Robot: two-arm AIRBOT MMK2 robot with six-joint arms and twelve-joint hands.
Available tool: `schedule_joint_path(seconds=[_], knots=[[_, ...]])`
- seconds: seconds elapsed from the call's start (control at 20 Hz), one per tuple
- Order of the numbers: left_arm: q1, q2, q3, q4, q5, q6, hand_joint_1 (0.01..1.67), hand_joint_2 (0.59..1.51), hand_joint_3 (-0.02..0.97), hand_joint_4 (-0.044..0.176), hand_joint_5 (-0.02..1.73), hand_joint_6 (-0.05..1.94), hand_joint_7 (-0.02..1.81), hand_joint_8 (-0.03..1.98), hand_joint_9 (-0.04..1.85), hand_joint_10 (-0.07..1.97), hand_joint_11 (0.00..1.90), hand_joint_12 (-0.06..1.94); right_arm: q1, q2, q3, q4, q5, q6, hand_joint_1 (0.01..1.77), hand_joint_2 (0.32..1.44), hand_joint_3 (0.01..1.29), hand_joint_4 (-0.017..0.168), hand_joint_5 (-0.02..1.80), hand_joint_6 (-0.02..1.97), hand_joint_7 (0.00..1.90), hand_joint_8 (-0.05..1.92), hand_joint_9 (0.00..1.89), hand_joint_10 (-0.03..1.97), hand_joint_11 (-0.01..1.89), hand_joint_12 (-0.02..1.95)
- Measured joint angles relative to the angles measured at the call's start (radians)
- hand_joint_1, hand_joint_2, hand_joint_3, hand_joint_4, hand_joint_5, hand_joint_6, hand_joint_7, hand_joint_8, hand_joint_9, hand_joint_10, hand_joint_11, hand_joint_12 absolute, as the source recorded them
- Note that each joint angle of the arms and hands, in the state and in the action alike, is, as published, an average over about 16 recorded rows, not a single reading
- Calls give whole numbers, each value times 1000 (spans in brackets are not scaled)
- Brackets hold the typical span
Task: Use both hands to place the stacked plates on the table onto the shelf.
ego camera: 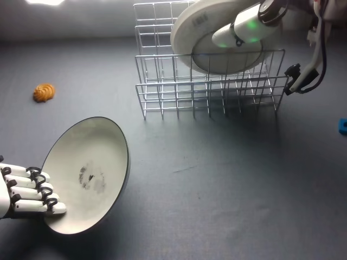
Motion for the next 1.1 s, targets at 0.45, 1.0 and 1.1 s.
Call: schedule_joint_path(seconds=[0.45,1.0,1.1], knots=[[-5,-8,-4,-7,17,0,19,1051,14,-5,-12,-25,7,8,14,6,12,-26,6,-1,1,-3,0,3,775,1169,15,-8,699,335,935,38,877,219,501,1404],[-15,-18,-8,-18,32,-1,19,1055,14,-5,-14,-25,-1,7,12,7,13,-26,17,0,1,-11,-15,2,207,1286,15,-4,616,609,826,442,674,744,321,1520],[-15,-18,-8,-19,26,0,18,1053,14,-5,-14,-26,-2,7,12,7,13,-26,18,0,1,-12,-18,1,158,1278,15,-4,574,738,772,630,620,925,294,1578]])
